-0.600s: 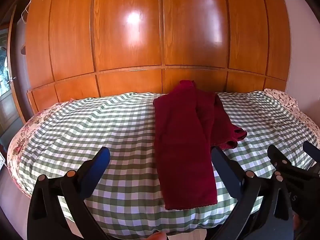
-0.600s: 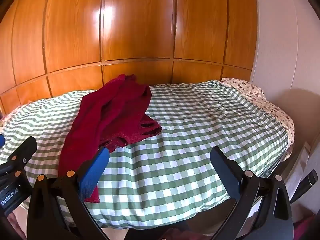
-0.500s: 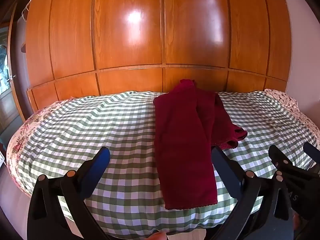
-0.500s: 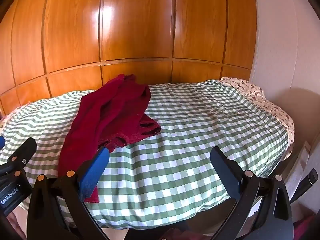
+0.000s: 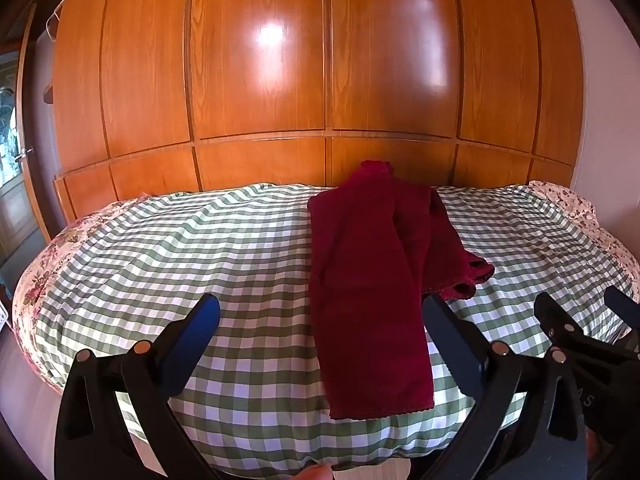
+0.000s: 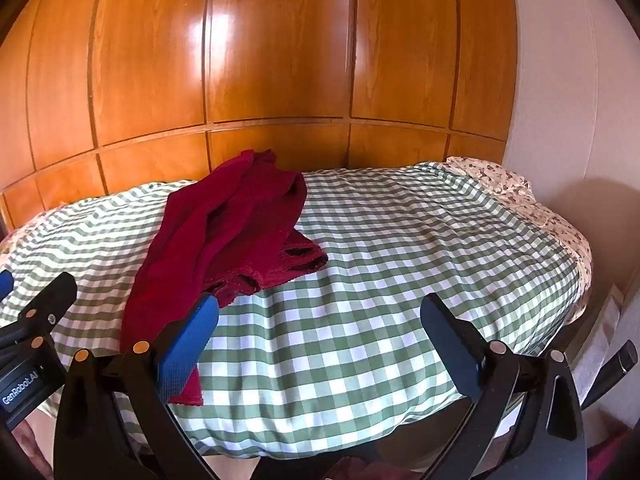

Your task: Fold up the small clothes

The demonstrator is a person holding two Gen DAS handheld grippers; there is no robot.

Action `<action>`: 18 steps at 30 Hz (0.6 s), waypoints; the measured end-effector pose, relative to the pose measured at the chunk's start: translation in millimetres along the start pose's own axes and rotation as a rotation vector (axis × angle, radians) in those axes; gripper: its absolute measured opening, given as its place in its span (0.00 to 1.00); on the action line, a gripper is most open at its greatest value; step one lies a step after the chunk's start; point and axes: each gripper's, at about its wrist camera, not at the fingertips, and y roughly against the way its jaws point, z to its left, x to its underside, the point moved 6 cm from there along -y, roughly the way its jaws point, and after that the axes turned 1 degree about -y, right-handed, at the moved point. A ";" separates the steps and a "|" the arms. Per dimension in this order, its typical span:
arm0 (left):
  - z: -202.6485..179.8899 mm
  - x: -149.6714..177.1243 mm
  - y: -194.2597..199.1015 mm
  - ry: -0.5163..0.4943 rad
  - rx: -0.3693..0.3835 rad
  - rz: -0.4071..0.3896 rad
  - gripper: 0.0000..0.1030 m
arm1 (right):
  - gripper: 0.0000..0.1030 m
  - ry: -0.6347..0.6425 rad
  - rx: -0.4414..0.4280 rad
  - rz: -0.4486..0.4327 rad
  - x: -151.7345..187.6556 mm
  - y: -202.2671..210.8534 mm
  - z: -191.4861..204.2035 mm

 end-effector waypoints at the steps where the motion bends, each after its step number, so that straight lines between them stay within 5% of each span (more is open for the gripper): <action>1: -0.1 0.3 0.1 0.000 0.000 0.000 0.98 | 0.97 0.001 0.000 -0.001 0.6 -0.1 0.4; 18: 3.2 0.5 -1.0 0.010 0.000 0.001 0.98 | 0.97 -0.003 0.003 0.006 1.4 -1.7 -1.0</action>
